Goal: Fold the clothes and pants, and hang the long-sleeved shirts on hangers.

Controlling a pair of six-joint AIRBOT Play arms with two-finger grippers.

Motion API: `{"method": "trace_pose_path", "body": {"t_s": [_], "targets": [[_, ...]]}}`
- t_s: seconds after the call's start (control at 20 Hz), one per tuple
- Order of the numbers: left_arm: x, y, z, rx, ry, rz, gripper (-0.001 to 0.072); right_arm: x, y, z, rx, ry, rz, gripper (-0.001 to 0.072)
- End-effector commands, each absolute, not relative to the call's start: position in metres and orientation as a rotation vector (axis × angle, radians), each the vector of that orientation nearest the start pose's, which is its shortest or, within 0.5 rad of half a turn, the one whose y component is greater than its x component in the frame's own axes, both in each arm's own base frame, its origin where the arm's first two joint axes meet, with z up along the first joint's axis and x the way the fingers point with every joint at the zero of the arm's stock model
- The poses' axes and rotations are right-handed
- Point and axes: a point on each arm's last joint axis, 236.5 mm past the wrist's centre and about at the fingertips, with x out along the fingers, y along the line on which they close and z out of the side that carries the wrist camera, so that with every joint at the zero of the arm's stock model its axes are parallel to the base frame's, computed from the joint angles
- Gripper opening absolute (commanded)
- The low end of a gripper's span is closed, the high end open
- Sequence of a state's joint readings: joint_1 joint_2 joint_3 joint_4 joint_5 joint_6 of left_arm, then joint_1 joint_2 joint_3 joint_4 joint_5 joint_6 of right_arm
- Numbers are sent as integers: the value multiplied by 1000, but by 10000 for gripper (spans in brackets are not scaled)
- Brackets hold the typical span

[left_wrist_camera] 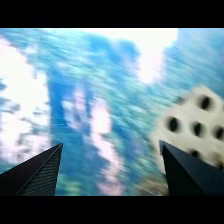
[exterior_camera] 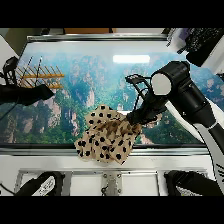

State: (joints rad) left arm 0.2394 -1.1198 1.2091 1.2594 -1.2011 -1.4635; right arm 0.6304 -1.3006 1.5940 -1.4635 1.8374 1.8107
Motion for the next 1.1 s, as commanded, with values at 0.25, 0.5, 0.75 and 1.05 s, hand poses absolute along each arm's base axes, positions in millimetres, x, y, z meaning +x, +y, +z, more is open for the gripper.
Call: {"method": "trace_pose_path", "body": {"t_s": [0.25, 0.5, 0.75, 1.05], "targets": [[469, 169, 22, 2, 1013, 256, 657, 239, 205, 117, -249, 1568, 414, 10], [502, 191, -29, 59, 1061, 265, 657, 240, 205, 116, -249, 1568, 414, 10], [530, 204, -65, 80, 1094, 267, 657, 240, 206, 115, -251, 1574, 411, 10], [541, 221, -95, 115, 1160, 282, 657, 241, 206, 113, -253, 1579, 410, 10]]}}
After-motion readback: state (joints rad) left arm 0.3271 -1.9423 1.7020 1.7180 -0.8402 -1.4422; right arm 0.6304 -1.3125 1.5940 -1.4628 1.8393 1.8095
